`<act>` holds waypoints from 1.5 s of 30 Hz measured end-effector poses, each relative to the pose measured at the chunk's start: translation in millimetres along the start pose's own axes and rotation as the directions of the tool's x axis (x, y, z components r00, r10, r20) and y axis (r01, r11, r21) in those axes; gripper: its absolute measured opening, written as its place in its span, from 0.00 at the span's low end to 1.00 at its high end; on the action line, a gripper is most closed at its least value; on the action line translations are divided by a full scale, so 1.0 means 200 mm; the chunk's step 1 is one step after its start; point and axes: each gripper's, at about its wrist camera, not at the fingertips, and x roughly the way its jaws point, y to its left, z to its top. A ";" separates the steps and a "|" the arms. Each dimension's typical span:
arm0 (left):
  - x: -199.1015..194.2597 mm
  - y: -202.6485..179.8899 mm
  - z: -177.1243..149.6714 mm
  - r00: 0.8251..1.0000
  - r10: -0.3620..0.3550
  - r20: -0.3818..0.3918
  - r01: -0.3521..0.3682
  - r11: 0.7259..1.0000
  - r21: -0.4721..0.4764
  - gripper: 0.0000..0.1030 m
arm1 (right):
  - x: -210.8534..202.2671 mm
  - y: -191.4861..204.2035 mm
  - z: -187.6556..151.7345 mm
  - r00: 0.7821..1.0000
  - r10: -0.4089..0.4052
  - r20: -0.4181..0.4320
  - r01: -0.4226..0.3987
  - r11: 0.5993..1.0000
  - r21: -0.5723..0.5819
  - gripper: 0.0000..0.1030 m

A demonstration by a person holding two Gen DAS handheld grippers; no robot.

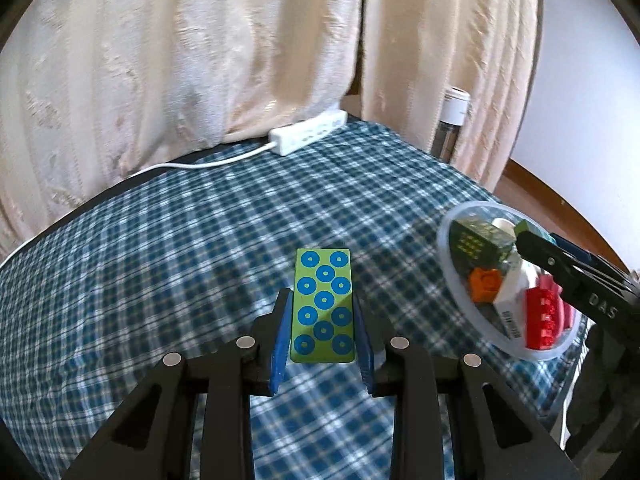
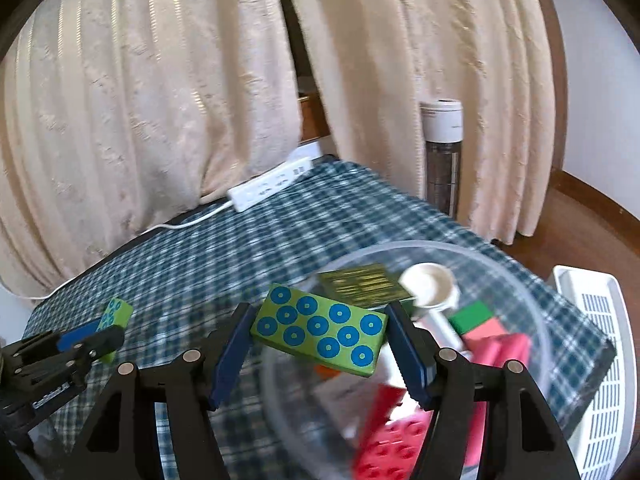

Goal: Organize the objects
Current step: 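Carry both green dotted bricks over to the clear bowl, then open both grippers to drop the green bricks into the bowl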

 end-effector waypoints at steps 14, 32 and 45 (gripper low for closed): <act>0.07 -0.29 0.05 0.997 -0.070 -0.032 0.073 0.995 0.074 0.29 | 0.09 -0.22 0.00 0.999 -0.033 -0.022 0.033 0.999 0.005 0.68; 0.23 -0.53 0.09 0.980 -0.168 -0.104 0.180 0.977 0.117 0.29 | -0.03 -0.34 -0.02 0.999 0.032 0.017 -0.033 0.996 0.083 0.78; 0.36 -0.61 0.08 0.965 -0.210 -0.159 0.227 0.969 0.099 0.29 | -0.05 -0.39 -0.03 0.999 0.036 0.021 -0.038 0.993 0.113 0.78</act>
